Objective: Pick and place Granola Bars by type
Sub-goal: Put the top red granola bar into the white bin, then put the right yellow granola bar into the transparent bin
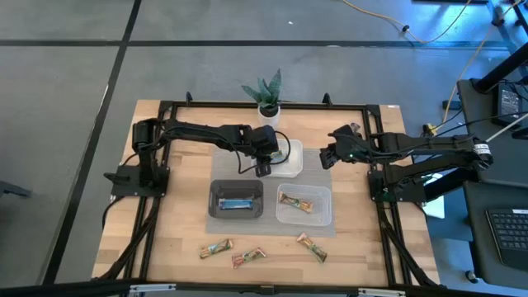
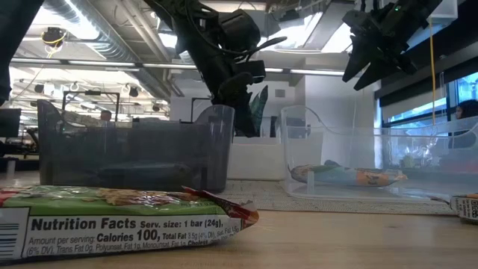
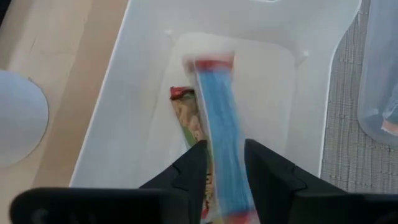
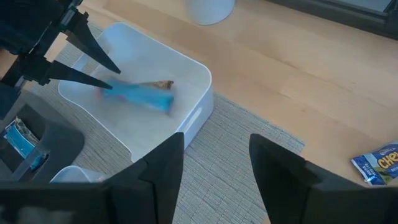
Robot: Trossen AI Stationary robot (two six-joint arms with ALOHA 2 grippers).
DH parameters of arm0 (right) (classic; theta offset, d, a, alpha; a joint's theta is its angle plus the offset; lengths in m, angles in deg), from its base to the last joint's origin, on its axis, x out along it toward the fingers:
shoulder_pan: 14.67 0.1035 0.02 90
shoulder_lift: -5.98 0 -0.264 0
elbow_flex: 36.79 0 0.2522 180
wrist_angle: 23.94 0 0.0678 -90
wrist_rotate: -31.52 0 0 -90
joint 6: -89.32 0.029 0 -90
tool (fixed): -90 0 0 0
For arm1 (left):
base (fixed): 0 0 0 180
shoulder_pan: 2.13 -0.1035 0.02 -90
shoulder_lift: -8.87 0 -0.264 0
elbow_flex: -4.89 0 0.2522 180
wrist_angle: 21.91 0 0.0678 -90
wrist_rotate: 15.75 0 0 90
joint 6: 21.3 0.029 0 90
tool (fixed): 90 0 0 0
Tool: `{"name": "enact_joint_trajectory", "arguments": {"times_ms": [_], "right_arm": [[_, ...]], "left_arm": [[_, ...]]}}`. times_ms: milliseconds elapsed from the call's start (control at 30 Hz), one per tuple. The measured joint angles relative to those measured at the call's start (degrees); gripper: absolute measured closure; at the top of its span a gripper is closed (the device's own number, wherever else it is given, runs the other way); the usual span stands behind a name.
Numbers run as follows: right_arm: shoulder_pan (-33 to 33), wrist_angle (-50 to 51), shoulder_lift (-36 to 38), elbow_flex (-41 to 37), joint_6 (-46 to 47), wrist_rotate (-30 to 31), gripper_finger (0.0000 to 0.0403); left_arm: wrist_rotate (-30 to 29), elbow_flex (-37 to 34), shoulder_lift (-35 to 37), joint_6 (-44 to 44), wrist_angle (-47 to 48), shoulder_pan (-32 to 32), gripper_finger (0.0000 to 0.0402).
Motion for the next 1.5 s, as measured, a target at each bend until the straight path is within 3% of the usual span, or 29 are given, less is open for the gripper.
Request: {"name": "enact_joint_trajectory", "arguments": {"times_ms": [233, 467, 767, 1067, 1200, 1367, 1500], "right_arm": [[0.0, 0.0, 0.0, 0.0, -0.2, 0.0, 0.0217], [0.0, 0.0, 0.0, 0.0, -3.5, 0.0, 0.0217], [0.0, -0.1, 0.0, 0.0, -10.2, 1.4, 0.0217], [0.0, -2.4, 0.0, 0.0, -21.0, 1.7, 0.0217], [0.6, -10.3, 0.0, 0.0, -30.7, 0.2, 0.0217], [5.2, -18.6, 0.0, 3.0, -41.4, -8.2, 0.0217], [12.3, -18.8, -0.7, 7.7, -43.6, -5.3, 0.0217]], "left_arm": [[-0.5, 0.0, 1.5, 0.0, 0.6, 0.0, 0.0238], [-0.5, 2.4, 10.5, 2.5, 5.1, 0.0, 0.0190], [0.4, 2.6, 24.3, -4.8, 13.5, 4.5, 0.0188], [-0.6, 2.6, 28.7, -20.2, 24.5, 15.4, 0.0189], [-5.5, 2.6, 28.4, -27.5, 25.5, 21.2, 0.0188], [-14.3, 2.6, 28.5, -30.7, 23.4, 28.0, 0.0191], [-21.2, 2.6, 29.3, -31.0, 23.3, 32.2, 0.0189]]}}
